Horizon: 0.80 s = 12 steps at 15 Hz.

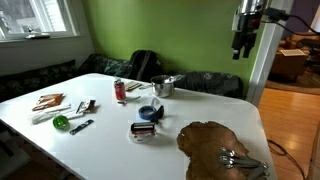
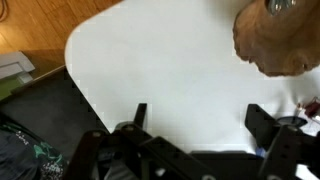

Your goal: Pick up the black sunglasses, then put them on the table

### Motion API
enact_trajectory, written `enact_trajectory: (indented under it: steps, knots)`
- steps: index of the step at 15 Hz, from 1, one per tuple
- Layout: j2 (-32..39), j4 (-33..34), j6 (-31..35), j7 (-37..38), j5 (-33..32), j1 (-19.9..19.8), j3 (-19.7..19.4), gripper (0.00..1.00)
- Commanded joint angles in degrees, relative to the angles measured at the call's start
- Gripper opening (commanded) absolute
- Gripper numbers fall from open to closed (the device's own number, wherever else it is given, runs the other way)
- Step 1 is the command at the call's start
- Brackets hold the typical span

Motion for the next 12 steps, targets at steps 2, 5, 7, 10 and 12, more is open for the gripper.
enact_trajectory:
  steps: [2,5,7,10,12]
  knots:
    - [14.28,7.60,13.40,13.01,5.19,3.24,6.48,1.00]
    - [23.16,13.96,18.27,20.17,1.84,6.17,9.99,1.00]
    - [29.78,20.39,14.46,21.39,2.05,8.18,11.53,1.00]
    - [25.64,15.64,17.32,20.21,2.64,8.09,11.07,1.00]
    - [24.98,15.49,17.32,20.15,2.63,7.66,10.81,1.00]
